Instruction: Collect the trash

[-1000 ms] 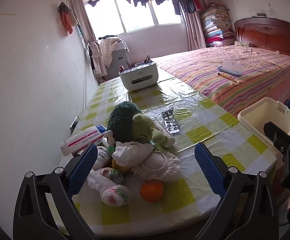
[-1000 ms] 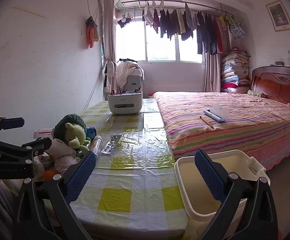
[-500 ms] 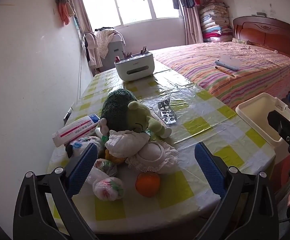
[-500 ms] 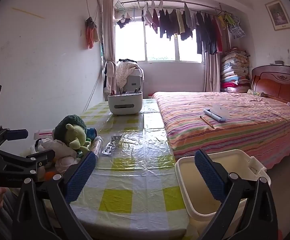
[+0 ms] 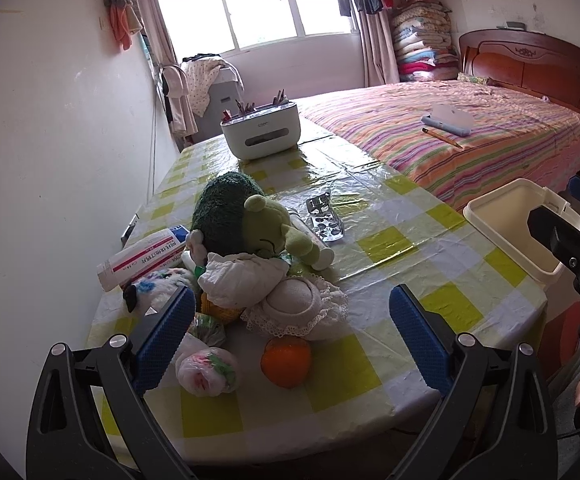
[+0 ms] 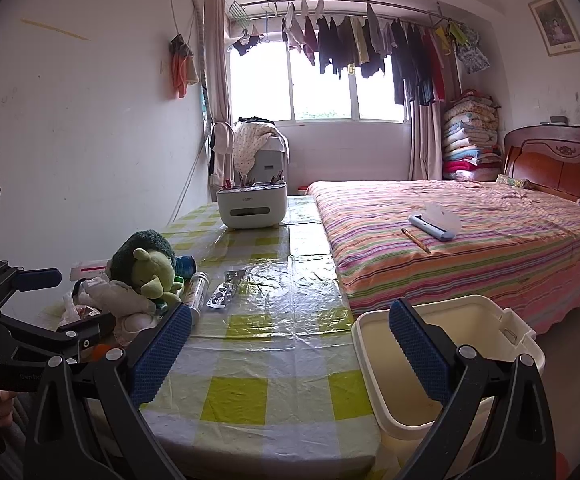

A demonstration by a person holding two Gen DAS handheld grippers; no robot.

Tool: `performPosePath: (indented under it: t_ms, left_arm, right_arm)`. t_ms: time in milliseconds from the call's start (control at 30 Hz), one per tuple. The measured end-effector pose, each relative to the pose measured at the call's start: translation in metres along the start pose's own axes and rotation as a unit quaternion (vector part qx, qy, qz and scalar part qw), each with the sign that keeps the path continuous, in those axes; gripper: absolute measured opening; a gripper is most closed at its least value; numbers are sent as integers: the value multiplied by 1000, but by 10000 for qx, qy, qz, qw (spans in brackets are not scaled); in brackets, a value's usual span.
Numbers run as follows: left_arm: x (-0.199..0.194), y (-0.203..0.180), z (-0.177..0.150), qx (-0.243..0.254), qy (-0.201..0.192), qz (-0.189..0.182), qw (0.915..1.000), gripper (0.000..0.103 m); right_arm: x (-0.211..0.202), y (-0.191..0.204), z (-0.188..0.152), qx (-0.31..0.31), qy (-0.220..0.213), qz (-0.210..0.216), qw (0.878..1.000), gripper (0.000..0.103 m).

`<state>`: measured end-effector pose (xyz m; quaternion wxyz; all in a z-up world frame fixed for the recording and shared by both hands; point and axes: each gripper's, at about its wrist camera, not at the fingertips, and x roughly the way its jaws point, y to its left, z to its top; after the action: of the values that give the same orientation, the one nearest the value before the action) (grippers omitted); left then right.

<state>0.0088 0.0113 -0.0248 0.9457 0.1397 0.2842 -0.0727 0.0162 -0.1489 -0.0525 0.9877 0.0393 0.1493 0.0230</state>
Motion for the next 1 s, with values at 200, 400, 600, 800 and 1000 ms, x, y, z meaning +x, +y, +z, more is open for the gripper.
performPosePath:
  t_ms: [200,400,600,800,1000]
  left_arm:
    - [3,2,-2,-36,49,-16,10000,96]
    - [6,-1,-4,-5,116,-36,9999,96]
    - [6,-3,-8,19,135,-88,9999,96]
    - [8,-4,-9,8,168,-118,9998,96]
    - [7,-5,-10,-22,152,-161,9998,96]
  right_arm:
    - [1,0,0,26,26,15,10000,97]
    - [1,-1,-1,55,63,44,10000,97]
    - [2,-2,-1,91,98,45,9999,97]
    - [2,-4,-1,133,116,62,9998,97]
    - [3,-8,-1,210,146,56,9997,97]
